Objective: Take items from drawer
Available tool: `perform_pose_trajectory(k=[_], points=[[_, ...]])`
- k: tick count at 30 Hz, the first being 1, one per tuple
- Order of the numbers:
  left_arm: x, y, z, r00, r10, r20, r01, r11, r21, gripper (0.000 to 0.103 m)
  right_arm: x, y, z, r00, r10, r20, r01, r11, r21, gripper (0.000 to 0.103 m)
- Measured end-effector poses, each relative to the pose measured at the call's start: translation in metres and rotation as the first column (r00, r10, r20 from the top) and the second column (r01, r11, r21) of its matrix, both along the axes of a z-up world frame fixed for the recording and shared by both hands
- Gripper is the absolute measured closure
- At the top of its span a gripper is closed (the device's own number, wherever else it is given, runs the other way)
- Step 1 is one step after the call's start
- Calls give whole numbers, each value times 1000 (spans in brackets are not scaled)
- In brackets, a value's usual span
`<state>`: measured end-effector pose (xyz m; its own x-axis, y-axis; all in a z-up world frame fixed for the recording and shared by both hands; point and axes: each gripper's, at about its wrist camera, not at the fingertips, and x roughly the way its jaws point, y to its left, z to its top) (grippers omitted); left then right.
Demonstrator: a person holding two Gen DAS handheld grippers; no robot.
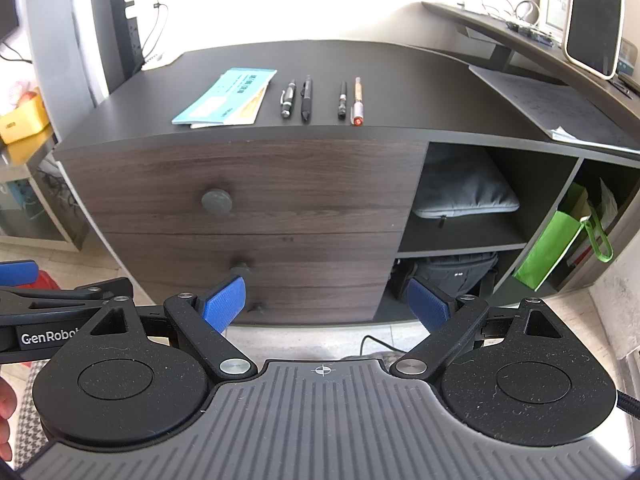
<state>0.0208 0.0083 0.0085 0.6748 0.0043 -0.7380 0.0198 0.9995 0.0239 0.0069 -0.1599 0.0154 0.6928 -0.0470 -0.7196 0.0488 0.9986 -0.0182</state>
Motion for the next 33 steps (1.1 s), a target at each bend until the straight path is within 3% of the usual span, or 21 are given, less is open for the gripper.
perform_pose_trajectory(k=[33], points=[[-1,0,-1,1000,4,-5,-4,1000,2,1,1,0,0,1000,9,-2,-9,1000,-1,11]])
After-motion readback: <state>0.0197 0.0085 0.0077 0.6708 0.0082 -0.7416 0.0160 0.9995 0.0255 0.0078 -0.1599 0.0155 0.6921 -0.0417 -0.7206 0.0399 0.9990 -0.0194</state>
